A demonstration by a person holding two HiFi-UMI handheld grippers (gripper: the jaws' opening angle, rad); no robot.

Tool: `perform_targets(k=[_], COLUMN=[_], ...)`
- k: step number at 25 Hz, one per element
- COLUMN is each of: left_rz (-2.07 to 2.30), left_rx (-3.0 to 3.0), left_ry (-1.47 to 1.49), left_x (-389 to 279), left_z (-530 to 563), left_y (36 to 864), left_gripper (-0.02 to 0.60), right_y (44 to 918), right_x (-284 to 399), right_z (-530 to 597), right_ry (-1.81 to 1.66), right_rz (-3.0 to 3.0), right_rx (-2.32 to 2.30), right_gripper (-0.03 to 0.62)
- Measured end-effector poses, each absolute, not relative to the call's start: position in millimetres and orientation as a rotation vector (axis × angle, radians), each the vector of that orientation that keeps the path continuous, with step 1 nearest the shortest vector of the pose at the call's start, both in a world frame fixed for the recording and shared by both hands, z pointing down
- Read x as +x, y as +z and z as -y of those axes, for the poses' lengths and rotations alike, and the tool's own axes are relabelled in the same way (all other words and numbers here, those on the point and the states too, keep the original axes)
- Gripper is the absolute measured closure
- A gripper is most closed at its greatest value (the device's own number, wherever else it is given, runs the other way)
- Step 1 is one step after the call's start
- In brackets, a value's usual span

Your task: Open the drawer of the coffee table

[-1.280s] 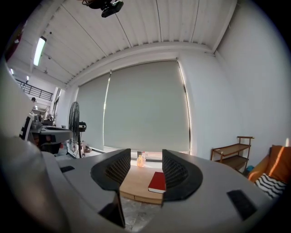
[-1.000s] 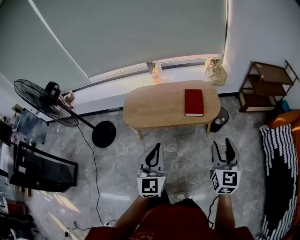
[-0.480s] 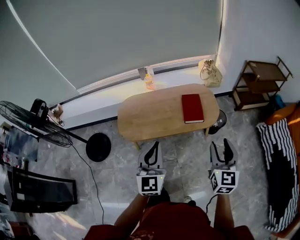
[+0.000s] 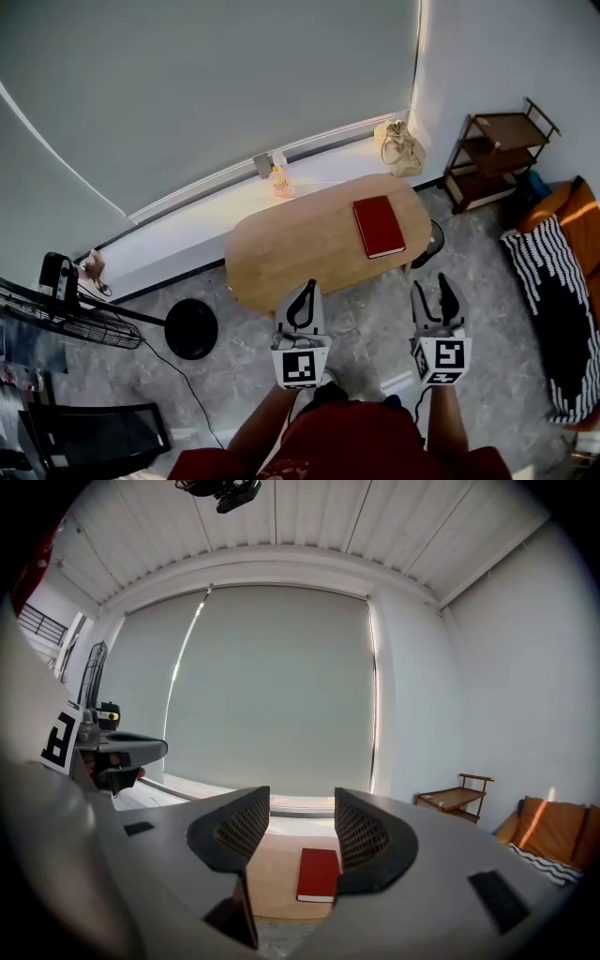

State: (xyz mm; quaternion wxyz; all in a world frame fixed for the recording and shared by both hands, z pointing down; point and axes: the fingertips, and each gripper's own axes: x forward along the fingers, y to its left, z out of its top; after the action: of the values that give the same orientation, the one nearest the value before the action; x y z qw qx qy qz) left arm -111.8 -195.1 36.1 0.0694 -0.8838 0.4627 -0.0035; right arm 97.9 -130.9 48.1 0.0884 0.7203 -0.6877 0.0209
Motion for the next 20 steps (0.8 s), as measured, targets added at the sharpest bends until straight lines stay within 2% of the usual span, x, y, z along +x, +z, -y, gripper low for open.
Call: perform_targets(k=[10, 20], left_rz=[-1.283, -1.355], left_rx=[-2.693, -2.676], left_ry=[0.048, 0.058], left_x=[-90, -36], left_z=[214, 189], left_y=[36, 34], left_gripper=[0.574, 0.574], right_y=[52, 51], right_x=[110, 175], right_z=[144, 122], right_ry=[0.055, 0.056], right_rz=[2.002, 2.033], right_rx=[2.211, 2.182], right_gripper=[0.381, 0.381])
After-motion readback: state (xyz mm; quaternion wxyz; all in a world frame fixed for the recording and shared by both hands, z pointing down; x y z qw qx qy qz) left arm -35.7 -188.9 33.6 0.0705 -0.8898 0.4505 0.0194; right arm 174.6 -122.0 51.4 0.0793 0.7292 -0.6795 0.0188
